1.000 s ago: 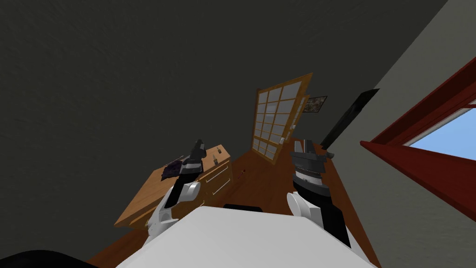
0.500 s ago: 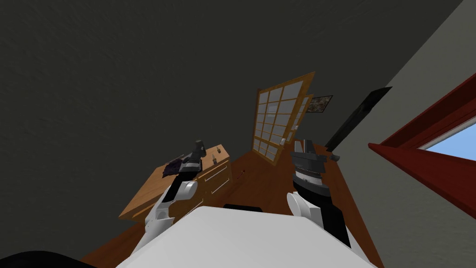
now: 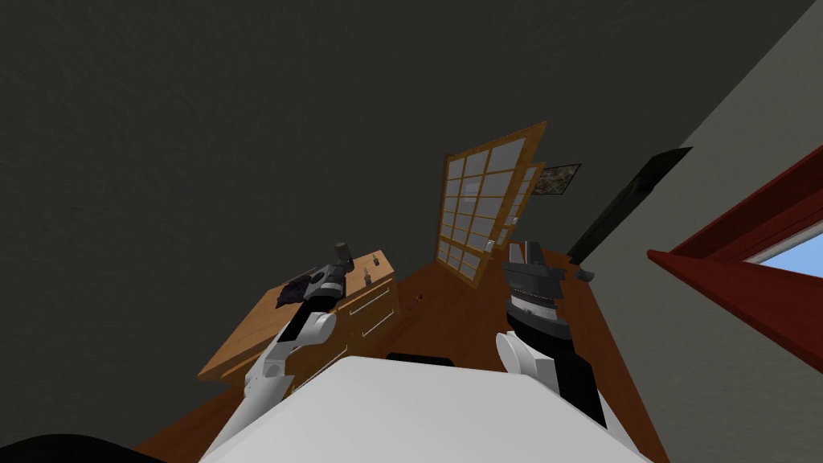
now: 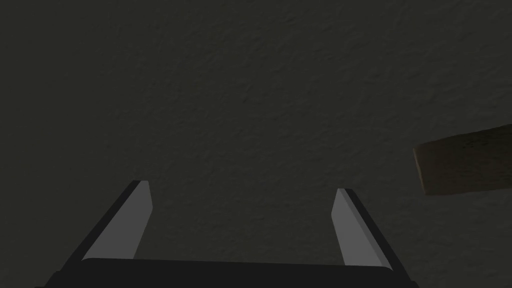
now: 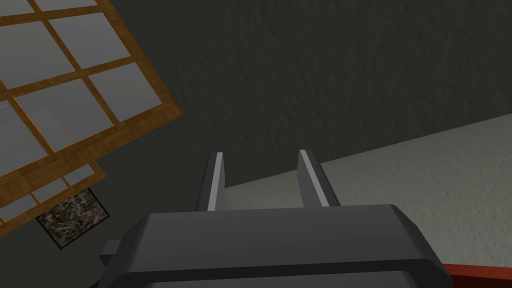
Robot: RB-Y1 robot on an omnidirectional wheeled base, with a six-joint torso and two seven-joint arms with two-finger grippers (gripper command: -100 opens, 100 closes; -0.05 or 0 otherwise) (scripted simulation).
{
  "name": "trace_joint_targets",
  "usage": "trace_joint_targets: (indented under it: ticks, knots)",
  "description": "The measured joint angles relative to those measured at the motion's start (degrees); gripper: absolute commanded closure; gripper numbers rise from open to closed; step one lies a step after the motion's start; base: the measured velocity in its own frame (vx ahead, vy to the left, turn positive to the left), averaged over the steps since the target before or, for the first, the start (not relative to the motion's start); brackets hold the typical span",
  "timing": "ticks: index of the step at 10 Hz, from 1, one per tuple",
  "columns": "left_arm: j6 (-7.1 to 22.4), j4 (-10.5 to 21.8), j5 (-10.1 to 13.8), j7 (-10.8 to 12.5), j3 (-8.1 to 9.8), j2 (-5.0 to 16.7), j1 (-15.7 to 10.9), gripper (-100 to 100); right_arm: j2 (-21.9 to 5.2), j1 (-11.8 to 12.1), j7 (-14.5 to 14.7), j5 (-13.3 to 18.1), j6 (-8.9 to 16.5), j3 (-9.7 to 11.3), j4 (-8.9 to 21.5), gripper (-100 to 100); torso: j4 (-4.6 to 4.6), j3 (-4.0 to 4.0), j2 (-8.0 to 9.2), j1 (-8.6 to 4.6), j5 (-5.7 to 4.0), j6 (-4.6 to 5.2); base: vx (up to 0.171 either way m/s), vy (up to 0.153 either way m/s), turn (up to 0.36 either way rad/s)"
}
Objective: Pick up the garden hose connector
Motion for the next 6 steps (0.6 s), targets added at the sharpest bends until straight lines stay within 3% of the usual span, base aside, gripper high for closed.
trace_joint_targets:
  ticks: [6]
  knots:
    - [8.48, 4.60, 6.08, -7.30, 1.16, 4.03, 0.40, -100, 0.00, 0.00, 0.00, 0.00, 0.00, 0.00, 0.00, 0, -0.03, -0.06, -0.10, -0.05, -0.02, 0.01, 0.060, -0.050, 0.008]
